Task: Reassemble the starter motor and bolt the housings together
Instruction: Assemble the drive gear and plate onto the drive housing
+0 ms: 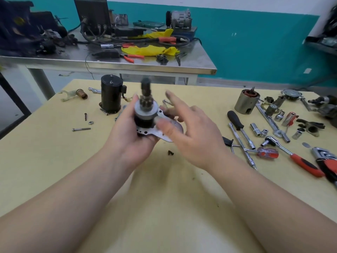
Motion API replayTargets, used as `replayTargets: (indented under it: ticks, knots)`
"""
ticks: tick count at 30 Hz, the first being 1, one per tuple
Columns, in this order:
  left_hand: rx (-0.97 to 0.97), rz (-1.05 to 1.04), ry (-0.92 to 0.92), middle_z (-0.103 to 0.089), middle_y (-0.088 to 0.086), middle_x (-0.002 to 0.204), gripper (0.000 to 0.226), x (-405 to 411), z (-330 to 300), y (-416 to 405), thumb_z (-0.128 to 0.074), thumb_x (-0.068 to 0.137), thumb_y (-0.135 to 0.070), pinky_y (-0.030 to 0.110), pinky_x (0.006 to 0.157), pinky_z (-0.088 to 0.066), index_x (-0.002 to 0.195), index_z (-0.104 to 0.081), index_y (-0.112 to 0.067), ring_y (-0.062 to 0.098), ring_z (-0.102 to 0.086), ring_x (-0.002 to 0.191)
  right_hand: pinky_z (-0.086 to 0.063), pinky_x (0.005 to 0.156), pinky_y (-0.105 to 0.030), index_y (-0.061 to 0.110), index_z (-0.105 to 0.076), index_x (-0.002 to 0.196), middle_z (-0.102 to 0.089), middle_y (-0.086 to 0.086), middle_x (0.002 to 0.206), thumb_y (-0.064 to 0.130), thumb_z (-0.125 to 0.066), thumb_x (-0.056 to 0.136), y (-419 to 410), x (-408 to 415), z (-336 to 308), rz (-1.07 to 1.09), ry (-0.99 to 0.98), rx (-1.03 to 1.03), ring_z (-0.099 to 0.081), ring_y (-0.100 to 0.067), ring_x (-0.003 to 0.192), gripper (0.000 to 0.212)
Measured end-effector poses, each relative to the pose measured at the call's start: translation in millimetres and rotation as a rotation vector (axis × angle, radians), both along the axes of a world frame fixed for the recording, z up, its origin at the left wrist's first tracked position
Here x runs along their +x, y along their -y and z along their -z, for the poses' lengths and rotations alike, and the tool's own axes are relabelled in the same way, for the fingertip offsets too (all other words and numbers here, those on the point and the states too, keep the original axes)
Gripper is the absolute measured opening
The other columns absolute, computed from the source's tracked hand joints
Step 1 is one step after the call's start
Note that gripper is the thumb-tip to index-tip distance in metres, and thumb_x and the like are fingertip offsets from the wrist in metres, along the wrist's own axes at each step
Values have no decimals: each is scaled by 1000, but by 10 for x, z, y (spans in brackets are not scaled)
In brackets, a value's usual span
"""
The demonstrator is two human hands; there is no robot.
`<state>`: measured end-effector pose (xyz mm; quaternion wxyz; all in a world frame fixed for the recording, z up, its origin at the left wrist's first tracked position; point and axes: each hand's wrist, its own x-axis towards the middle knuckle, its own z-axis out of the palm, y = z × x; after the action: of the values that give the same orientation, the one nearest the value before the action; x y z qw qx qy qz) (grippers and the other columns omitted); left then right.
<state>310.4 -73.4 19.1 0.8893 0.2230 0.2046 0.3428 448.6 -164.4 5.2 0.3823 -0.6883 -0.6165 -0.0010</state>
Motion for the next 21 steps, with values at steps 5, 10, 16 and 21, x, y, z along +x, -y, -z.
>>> replayTargets:
  ticks: [5,10,16,21]
  knots:
    - [-31,-52,-16,-79,20,110,30,-36,78,-134,-59,100,-18,45,76,-67,122,-69,0,33,-83,86,-54,83,-43,31,-69,120,-67,15,103,38,-63,102,30,280,279,125,-222,-1,-62,-10,91,20]
    - [89,-75,-74,-79,21,109,27,-80,235,-222,-60,98,-17,45,75,-69,111,-77,-1,35,-82,89,-50,78,-29,43,-65,97,-59,18,93,51,-74,89,17,335,434,-8,-47,-439,-55,4,90,15]
    - [190,-129,-113,-82,18,102,52,-160,262,-398,-49,112,-24,43,72,-67,83,-87,-3,36,-82,94,-53,87,-36,34,-71,106,-58,16,96,42,-76,92,-28,337,471,-36,-16,-429,-54,-1,90,17]
    - [174,-138,-78,-79,19,110,33,-180,332,-362,-66,97,-27,44,78,-67,92,-86,-1,37,-80,99,-53,88,-38,30,-76,102,-62,13,99,34,-74,96,-39,323,505,-53,-17,-390,-59,-8,96,7]
